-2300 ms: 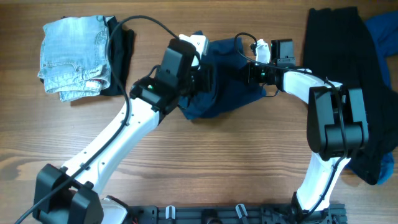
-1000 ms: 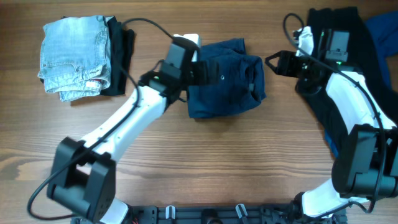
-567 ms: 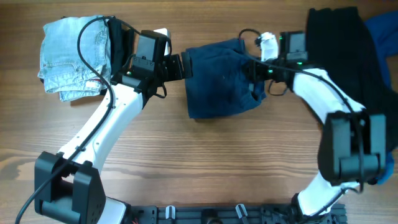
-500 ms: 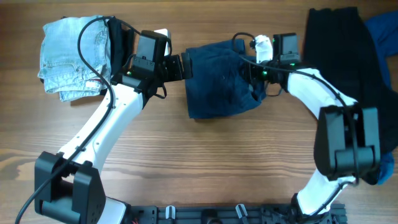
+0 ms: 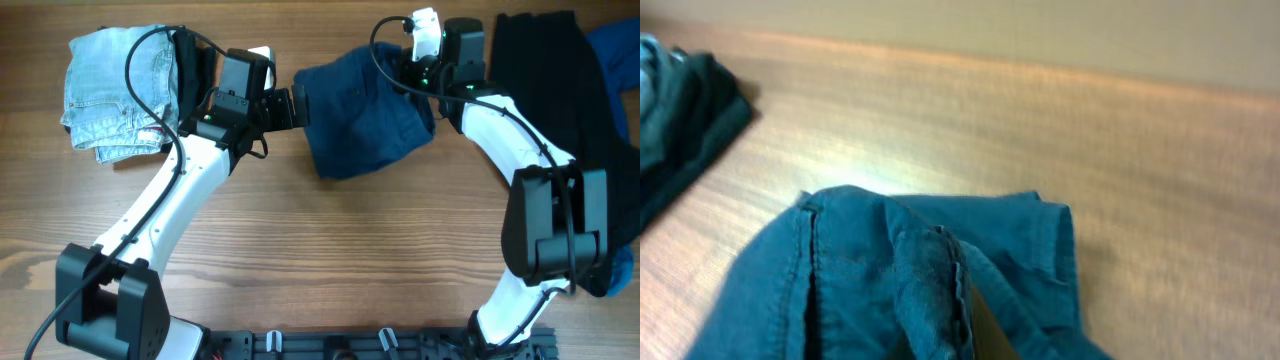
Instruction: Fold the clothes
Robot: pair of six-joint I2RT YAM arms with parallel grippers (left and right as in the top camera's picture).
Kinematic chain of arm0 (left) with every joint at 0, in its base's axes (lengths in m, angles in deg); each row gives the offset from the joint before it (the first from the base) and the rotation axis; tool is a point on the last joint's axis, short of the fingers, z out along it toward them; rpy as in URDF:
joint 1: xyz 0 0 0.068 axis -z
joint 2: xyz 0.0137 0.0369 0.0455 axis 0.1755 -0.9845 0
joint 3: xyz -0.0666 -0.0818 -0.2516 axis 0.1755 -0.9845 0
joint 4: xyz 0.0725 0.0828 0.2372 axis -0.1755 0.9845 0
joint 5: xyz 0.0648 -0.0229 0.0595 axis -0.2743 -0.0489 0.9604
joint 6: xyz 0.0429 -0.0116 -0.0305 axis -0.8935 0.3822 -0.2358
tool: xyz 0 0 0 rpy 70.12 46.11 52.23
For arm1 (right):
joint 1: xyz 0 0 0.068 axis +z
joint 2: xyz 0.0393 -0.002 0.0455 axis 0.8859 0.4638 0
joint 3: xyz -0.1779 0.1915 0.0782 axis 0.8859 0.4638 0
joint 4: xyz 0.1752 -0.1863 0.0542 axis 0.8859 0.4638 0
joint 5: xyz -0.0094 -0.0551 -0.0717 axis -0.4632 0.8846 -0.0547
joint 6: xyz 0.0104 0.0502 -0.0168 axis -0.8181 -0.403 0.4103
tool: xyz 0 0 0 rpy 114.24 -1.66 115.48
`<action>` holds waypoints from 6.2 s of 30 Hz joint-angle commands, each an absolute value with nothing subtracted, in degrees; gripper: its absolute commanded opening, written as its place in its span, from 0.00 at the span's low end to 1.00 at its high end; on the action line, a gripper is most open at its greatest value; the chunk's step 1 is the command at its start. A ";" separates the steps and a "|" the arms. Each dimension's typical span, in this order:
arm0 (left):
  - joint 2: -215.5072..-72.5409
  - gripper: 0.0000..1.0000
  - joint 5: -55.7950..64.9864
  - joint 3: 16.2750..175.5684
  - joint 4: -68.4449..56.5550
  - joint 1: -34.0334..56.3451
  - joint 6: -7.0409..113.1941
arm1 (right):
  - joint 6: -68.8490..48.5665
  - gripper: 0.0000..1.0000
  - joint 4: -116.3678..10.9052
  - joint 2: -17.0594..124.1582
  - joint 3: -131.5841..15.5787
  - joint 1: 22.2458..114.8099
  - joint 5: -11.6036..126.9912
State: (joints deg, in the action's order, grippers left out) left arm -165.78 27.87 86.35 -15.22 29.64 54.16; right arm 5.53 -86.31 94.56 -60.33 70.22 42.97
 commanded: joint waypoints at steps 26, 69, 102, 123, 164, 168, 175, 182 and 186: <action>-165.17 1.00 25.10 87.27 -15.18 30.93 53.09 | 12.92 1.00 -60.20 93.21 -61.36 60.76 35.00; -190.48 0.33 42.15 87.27 -37.21 26.44 11.84 | -4.35 0.41 -64.06 90.28 -61.84 49.81 36.33; -199.81 0.91 30.28 114.81 -21.47 53.55 34.47 | -9.92 1.00 -63.32 90.28 -61.84 44.71 40.22; -207.29 0.91 50.21 114.78 -1.82 50.12 28.80 | -9.75 1.00 -62.34 90.28 -61.84 44.61 40.00; -211.51 0.04 71.76 114.63 -8.71 47.51 23.03 | -9.92 1.00 -64.50 90.28 -61.73 44.71 40.00; -205.74 0.04 73.90 114.65 -4.75 46.07 23.01 | -9.92 1.00 -64.50 90.28 -61.73 44.71 39.98; -189.24 0.04 73.42 114.65 -4.16 41.07 24.91 | -9.99 1.00 -64.50 90.28 -61.73 44.78 39.76; -178.02 0.04 72.81 114.63 -4.32 37.64 25.20 | -9.99 0.99 -64.50 90.28 -61.73 45.85 39.30; -177.06 0.04 71.59 114.65 -4.97 36.15 7.80 | -10.38 0.99 -64.50 90.28 -61.73 45.89 38.69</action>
State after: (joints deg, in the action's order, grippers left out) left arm -179.31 71.26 114.13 -4.12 37.77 20.85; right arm -9.73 -64.33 92.27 -61.40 45.65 39.83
